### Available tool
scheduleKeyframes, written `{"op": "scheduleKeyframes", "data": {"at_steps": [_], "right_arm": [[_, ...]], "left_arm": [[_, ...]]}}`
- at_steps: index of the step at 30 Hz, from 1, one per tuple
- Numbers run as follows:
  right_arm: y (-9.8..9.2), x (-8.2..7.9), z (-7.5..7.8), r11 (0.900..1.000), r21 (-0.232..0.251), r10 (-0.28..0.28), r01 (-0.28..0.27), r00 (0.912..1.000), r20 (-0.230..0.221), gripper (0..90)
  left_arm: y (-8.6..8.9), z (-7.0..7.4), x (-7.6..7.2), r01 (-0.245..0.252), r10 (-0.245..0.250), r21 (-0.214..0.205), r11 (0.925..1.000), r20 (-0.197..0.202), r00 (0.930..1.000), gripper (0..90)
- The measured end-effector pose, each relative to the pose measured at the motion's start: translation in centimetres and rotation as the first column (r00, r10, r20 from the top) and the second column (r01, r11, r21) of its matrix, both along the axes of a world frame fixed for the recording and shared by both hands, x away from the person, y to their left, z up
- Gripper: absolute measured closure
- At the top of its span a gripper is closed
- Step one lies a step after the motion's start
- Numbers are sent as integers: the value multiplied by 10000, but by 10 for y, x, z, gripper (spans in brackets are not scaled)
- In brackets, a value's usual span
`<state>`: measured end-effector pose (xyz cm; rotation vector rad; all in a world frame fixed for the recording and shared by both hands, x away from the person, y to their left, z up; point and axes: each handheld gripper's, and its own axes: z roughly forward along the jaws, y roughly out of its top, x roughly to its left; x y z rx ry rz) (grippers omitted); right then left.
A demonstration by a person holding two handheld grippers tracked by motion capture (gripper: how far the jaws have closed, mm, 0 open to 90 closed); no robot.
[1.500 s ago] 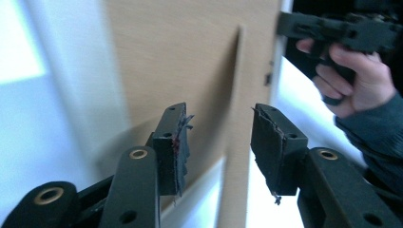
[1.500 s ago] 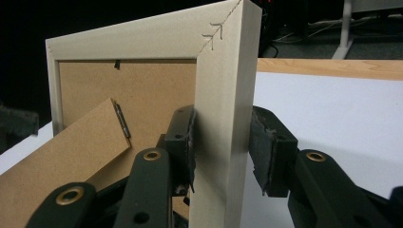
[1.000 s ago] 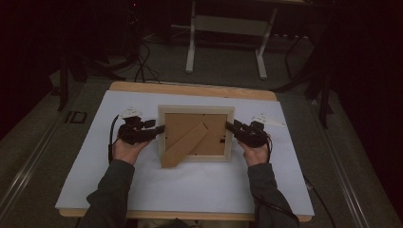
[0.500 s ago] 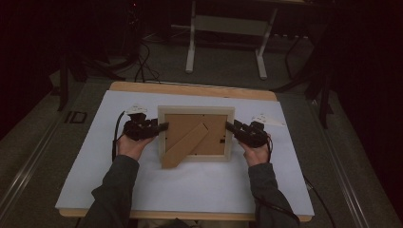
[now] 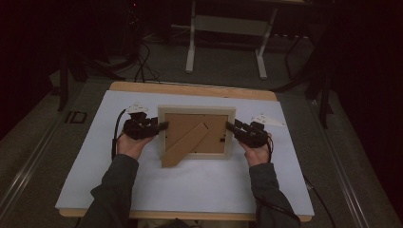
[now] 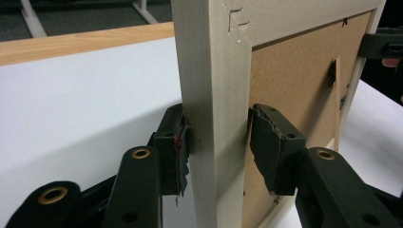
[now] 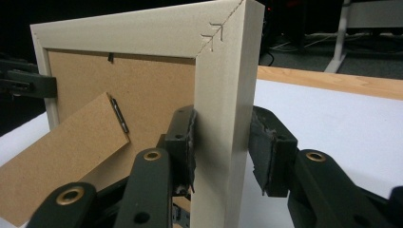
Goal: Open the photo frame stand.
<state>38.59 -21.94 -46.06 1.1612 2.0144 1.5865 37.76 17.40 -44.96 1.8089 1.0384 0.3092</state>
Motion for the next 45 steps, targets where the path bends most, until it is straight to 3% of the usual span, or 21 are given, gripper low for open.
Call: {"op": "scheduleKeyframes", "data": {"at_steps": [15,19,27,30,45], "right_arm": [[-2,-3,4,9993,-295,-210,223,9988,444,630],[-1,-3,6,9986,-397,-317,343,9974,649,630],[1,1,9,9977,-536,-376,421,9959,824,629],[2,3,10,9972,-596,-400,454,9952,890,629],[3,6,4,9980,-430,-435,470,9960,780,627]], "left_arm": [[-6,3,3,25,-50,418,9991,611,9981,585],[-9,3,5,-63,4,586,9983,996,9950,583],[-10,2,9,-246,159,643,9976,1324,9911,579],[-10,0,11,-387,260,751,9964,1639,9861,577],[-12,0,12,-647,451,989,9930,1886,9810,571]]}}
